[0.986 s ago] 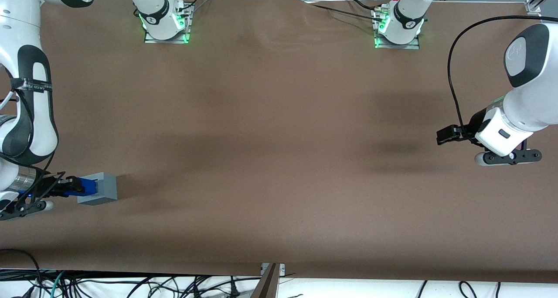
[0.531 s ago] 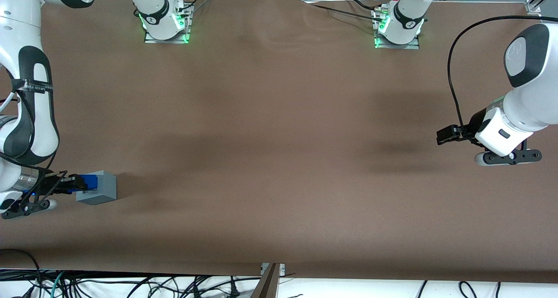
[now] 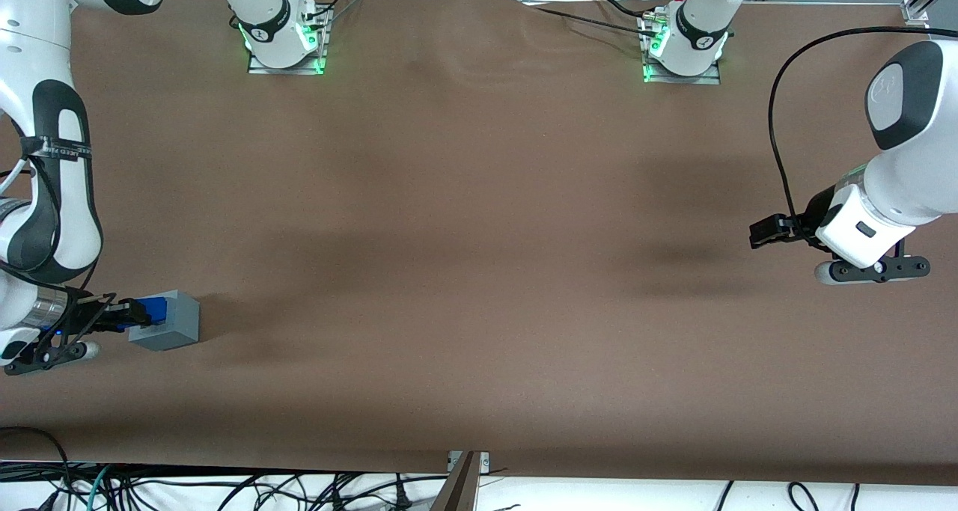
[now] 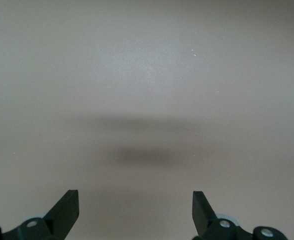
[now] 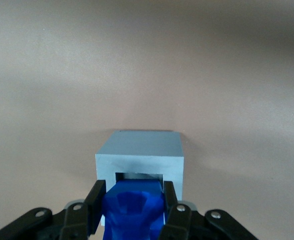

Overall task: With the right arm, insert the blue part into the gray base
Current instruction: 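Press the blue part down into the gray base opening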

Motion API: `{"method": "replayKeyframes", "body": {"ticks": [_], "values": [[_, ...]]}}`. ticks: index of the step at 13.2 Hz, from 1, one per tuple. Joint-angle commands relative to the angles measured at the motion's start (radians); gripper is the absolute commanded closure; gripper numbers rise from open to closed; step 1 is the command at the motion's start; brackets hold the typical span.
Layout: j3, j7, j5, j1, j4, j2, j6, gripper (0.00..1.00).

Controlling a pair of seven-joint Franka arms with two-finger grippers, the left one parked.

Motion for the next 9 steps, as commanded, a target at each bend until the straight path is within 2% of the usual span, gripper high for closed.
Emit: {"method": "replayKeyframes", "body": {"ticks": [1, 9], "values": [[0.004, 0.003, 0.000, -0.011, -0.027, 0.033, -0.002, 0.49], [0.008, 0.014, 0.001, -0.006, 0.019, 0.028, 0.049, 0.49]]}}
